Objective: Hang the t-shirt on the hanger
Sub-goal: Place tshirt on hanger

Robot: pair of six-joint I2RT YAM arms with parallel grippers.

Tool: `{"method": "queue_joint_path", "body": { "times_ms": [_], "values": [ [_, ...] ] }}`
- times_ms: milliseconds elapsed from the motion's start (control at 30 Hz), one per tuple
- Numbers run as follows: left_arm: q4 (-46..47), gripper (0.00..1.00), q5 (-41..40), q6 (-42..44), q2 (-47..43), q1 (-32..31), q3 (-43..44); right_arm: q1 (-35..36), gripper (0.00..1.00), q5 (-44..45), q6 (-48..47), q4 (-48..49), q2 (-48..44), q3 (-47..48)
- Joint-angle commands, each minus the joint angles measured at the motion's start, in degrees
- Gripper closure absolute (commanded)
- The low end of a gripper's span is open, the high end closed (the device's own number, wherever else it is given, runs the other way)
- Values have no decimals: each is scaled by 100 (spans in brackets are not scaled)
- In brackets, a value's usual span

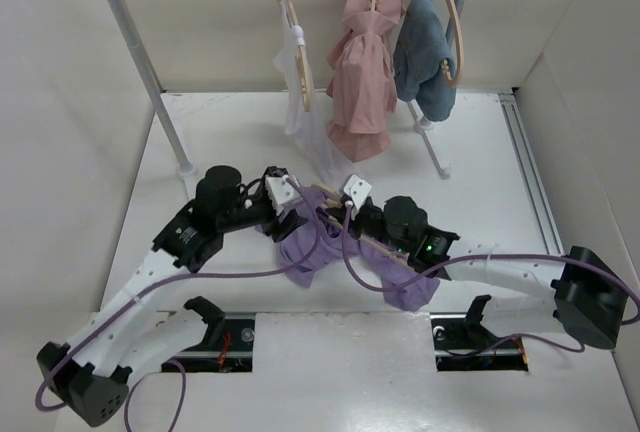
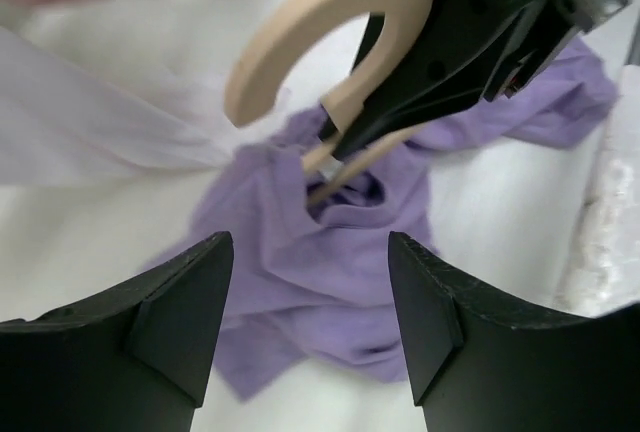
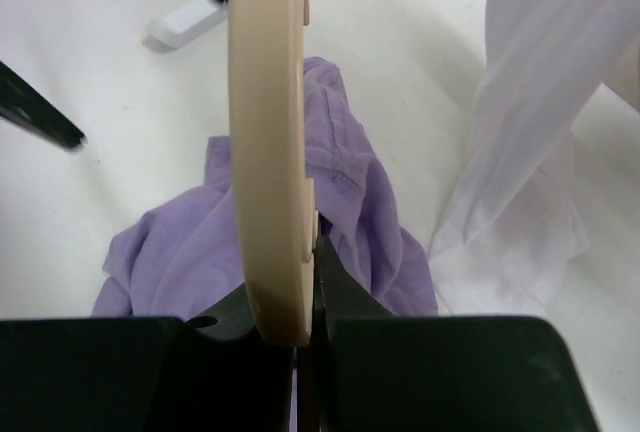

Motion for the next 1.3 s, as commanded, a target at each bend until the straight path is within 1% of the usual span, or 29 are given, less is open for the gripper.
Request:
{"method": "queue_joint_path", "body": {
  "times_ms": [0,100,133,233,267,300,367,400,500,567,600,633,667,700,767,800,900,933,967,1000,1100,1200,1233,1267],
  "values": [
    [135,40,-50,1211,-456,32,-33,9,100,-312,-234,1187,106,-70],
    [-5,42,-236,2317,-509,84,-173,9,100,-374,-323,1188,106,-70],
    [-5,42,-288,2921,-509,84,-252,9,100,-435,-375,1188,106,-70],
    [65,32,-140,3514,-62,286,-323,9,100,-619,-437,1188,106,-70],
    [-5,30,-17,4056,252,339,-192,9,100,-620,-437,1188,54,-70],
    [-240,29,254,4331,421,391,-95,9,100,-715,-437,1188,54,-70],
    [-435,27,423,4640,746,471,124,9,100,-769,-437,1188,-69,-70],
    [-567,27,554,4850,1052,541,343,9,100,-769,-489,1188,-69,-130],
    [-621,26,731,5036,1441,743,686,9,100,-769,-551,1188,-245,-131],
    [-822,26,906,5448,1766,857,741,9,100,-769,-613,1188,-316,-184],
    [-945,26,907,5650,1854,858,810,9,100,-769,-613,1188,-316,-184],
    [-1268,26,1081,5861,2012,858,889,9,100,-717,-665,1188,-316,-184],
    [-1401,31,1152,6098,2083,858,942,9,100,-716,-665,1188,-316,-184],
    [-1498,35,1240,6100,2136,858,943,9,100,-716,-666,1188,-316,-184],
    [-1639,48,1442,6048,2215,797,1022,9,100,-777,-666,1188,-316,-114],
    [-1640,64,1443,5908,2215,796,1022,9,100,-839,-666,1188,-316,-61],
    [-1570,84,1496,5679,2163,551,970,9,100,-910,-666,1188,-166,53],
    [-1570,95,1557,5617,2084,550,969,9,100,-971,-666,1188,-88,53],
    [-1500,98,1610,5443,1979,489,873,9,100,-971,-666,1188,-26,106],
    [-1412,100,1688,5345,1978,489,794,9,100,-971,-666,1188,-26,106],
    [-1341,100,1742,5012,1742,489,723,9,100,-971,-718,1188,-26,177],
    [-1341,100,1856,4958,1653,489,670,9,100,-971,-718,1188,27,229],
    [-1393,98,1917,4958,1575,489,670,9,100,-1024,-718,1188,27,229],
    [-1446,87,1918,4958,1513,489,670,9,100,-1024,-718,1188,27,229]
  ]
}}
